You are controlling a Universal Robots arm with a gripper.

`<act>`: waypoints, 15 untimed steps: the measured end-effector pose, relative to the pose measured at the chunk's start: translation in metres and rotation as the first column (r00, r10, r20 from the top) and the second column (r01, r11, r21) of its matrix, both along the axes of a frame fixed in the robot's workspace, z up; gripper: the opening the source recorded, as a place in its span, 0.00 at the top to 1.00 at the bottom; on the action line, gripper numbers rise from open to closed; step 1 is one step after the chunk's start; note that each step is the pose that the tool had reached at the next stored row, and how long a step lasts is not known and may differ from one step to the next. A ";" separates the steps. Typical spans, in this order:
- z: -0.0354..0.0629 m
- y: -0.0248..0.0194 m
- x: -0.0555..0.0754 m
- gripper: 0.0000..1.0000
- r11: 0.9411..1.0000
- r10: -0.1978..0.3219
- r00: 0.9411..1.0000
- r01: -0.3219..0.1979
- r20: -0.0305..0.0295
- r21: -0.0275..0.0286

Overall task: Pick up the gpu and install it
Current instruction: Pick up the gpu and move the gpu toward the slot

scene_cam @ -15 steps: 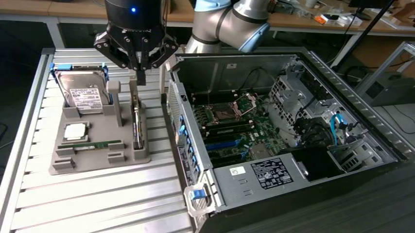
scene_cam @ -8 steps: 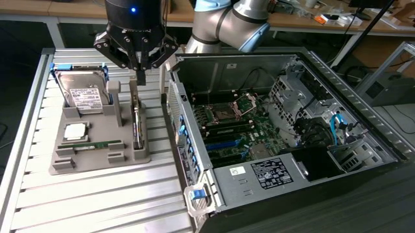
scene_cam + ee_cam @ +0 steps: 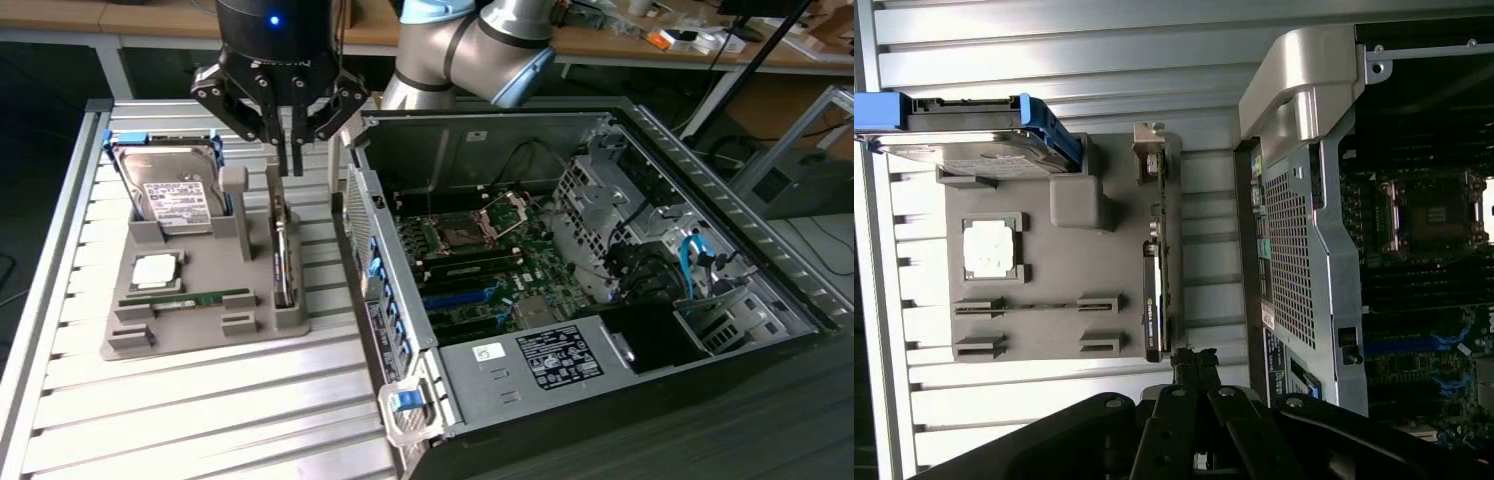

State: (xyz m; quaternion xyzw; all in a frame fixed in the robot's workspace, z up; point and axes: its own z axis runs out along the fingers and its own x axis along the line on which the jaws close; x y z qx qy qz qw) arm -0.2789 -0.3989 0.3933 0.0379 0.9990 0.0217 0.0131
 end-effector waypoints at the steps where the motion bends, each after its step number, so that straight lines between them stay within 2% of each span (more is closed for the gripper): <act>1: 0.0000 0.0000 0.000 0.76 1.000 0.000 1.000 0.000 0.000 0.000; 3: 0.0000 0.0000 0.000 0.64 1.000 0.000 1.000 0.000 0.000 0.000; 6: 0.0000 0.0000 0.000 0.58 1.000 0.000 1.000 0.000 0.000 0.000; 7: 0.0000 0.0000 0.000 0.52 1.000 0.000 1.000 0.000 0.000 0.000; 15: 0.0000 0.0000 0.000 0.52 1.000 0.000 1.000 0.000 0.000 0.000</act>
